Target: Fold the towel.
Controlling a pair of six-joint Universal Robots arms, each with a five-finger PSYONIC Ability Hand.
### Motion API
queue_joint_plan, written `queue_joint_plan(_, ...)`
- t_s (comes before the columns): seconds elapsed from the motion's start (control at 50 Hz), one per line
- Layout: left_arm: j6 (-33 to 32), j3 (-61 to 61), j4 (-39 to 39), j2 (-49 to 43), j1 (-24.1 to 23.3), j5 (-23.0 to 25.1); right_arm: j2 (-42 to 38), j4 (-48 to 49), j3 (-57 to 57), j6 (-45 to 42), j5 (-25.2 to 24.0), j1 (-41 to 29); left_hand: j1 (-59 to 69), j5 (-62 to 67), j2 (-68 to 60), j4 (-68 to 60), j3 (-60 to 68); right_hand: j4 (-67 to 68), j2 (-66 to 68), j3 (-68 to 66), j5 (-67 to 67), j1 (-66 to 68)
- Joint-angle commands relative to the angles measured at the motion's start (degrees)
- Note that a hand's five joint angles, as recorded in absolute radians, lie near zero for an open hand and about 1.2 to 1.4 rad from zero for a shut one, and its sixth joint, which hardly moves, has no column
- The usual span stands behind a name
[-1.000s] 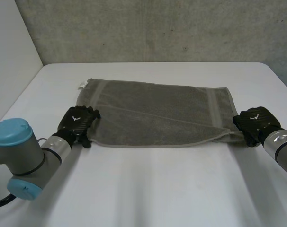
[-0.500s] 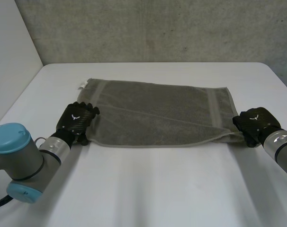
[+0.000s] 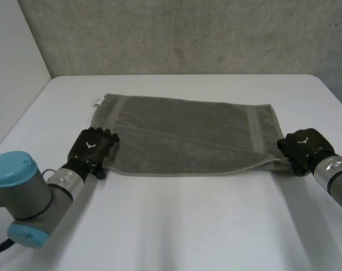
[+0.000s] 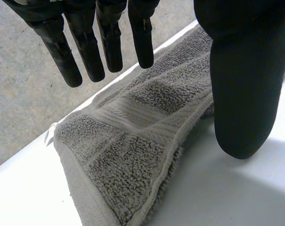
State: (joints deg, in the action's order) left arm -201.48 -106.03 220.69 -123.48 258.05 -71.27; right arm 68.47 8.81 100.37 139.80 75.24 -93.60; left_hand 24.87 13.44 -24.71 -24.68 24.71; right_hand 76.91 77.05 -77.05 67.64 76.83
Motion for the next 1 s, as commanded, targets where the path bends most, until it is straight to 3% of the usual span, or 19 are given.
queue_joint_plan(0.02,-0.1,0.0,-0.2,0.0,0.0,0.0,0.1,0.0,0.1,0.0,0.1,0.0,4.2,5.6,-4.3,-4.4,4.3,3.1,3.0,-2.9,2.4,3.2)
queue_joint_plan(0.6,-0.1,-1.2,-0.3,0.4,0.1,0.0,0.1,0.0,0.1,-0.1,0.3,0.0,8.2,9.7,-8.4,-8.4,8.4,3.1,3.0,-2.9,2.4,3.2)
queue_joint_plan(0.7,-0.1,-1.1,-0.4,0.5,0.1,0.0,0.1,0.1,0.1,-0.1,0.3,0.0,19.7,21.1,-19.8,-19.9,19.8,3.1,3.0,-2.9,2.4,3.2)
queue_joint_plan(0.8,0.1,-1.0,-0.4,0.6,0.1,0.1,0.1,0.0,0.1,-0.1,0.3,0.0,39.6,41.1,-39.8,-39.8,39.8,3.1,3.0,-2.9,2.4,3.2)
queue_joint_plan(0.9,0.0,-1.0,-0.4,0.6,0.1,0.1,0.1,0.0,0.1,-0.1,0.3,0.0,46.9,48.3,-47.1,-47.1,47.1,3.1,3.0,-2.9,2.4,3.2)
queue_joint_plan(1.0,0.0,-1.0,-0.2,0.5,0.1,0.0,0.1,0.0,0.2,-0.1,0.3,0.0,45.7,47.2,-45.9,-45.9,45.9,3.1,3.0,-2.9,2.4,3.2)
